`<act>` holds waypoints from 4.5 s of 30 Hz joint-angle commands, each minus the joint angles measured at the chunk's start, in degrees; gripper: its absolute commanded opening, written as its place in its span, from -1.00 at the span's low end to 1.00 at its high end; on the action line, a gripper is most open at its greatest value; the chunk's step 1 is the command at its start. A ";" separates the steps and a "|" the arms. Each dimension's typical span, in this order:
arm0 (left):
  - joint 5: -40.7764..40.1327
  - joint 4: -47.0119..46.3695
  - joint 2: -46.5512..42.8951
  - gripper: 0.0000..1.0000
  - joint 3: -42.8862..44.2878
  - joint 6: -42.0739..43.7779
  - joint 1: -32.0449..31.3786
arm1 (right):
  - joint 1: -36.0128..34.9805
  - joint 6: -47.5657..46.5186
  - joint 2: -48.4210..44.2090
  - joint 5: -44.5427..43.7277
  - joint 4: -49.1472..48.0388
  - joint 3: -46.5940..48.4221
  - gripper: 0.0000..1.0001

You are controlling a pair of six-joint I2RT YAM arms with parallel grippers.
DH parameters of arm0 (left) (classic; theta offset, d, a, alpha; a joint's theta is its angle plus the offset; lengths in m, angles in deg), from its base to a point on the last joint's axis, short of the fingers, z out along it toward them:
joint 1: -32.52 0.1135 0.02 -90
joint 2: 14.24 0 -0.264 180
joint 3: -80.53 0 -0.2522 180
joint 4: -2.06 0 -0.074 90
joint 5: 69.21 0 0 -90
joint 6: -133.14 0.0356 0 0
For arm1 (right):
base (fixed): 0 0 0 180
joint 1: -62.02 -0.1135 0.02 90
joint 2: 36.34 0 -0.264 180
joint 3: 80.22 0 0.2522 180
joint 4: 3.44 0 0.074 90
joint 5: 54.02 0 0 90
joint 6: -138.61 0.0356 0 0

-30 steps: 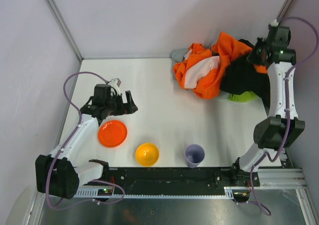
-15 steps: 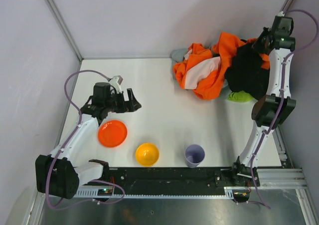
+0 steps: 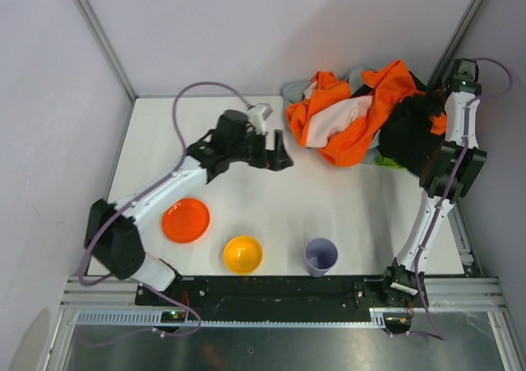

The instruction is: Pick out a specific cloth from the pile

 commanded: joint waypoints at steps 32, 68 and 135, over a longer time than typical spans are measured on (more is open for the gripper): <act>-3.92 -2.05 33.98 0.99 34.78 -0.08 -22.05 | 2.05 -1.69 -10.41 -0.15 -1.71 -17.48 0.72; -12.94 -2.10 15.51 0.99 14.52 3.58 -22.01 | -24.48 7.53 -67.55 -0.88 -11.46 -79.39 0.90; -14.67 -2.03 19.91 0.99 10.57 5.10 -18.44 | -5.55 3.60 -8.00 -8.01 -10.72 -30.98 0.68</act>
